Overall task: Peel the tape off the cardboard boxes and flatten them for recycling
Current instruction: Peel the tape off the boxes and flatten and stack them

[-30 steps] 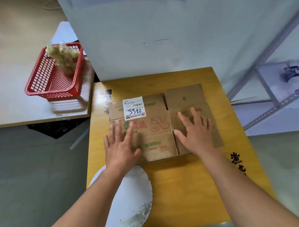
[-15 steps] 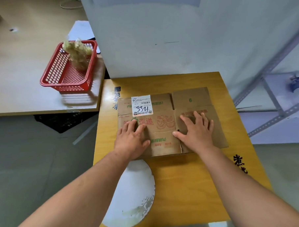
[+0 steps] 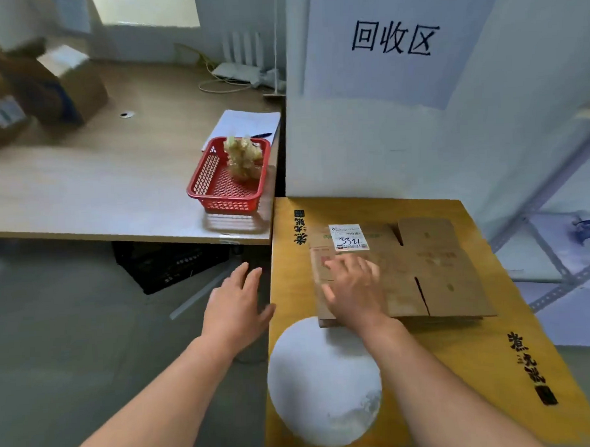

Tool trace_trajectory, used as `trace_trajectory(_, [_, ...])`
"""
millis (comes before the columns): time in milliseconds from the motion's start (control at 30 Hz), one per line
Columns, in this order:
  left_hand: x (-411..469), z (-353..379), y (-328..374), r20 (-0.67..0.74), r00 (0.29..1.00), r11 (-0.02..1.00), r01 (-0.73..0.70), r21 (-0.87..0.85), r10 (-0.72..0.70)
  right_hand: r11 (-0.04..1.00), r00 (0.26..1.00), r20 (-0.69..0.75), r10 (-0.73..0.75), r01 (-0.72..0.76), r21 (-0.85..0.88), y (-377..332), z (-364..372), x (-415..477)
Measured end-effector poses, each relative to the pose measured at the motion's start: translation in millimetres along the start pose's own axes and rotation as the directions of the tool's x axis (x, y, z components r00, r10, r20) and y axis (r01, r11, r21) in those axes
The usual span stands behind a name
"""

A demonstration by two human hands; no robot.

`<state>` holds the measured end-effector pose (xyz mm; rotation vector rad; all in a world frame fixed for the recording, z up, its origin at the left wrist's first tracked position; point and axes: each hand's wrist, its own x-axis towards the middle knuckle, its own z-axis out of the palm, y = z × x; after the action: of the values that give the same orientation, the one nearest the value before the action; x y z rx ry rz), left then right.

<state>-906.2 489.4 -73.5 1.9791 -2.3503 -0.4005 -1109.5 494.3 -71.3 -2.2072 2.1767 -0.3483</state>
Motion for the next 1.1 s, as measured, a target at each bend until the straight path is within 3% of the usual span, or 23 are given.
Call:
trace_trajectory(100, [-30, -11, -66, -0.016, 0.994, 0.993, 0.111, -0.04, -0.112, 0.99, 0.985, 0.101, -0.142, 0.143, -0.002, -71, 6, 2])
trace_trajectory(267, [-72, -31, -177, -0.069, 0.964, 0.966, 0.254, -0.038, -0.256, 0.953, 0.943, 0.137, -0.304, 0.302, 0.037, -192, 25, 18])
trace_trajectory(567, [-113, -51, -309, -0.176, 0.856, 0.87, 0.493, -0.008, -0.486, 0.814, 0.795, 0.178, -0.58, 0.573, 0.092, -366, 55, 38])
trace_trajectory(800, [-103, -66, -383, -0.186, 0.789, 0.806, 0.592, -0.031, -0.586, 0.753, 0.727, 0.2, -0.657, 0.646, 0.128, -452, 83, 78])
trace_trajectory(1100, [-12, -115, -505, -0.186, 0.731, 0.751, 0.658, -0.062, -0.656, 0.69, 0.662, 0.2, -0.722, 0.71, 0.14, -566, 120, 205])
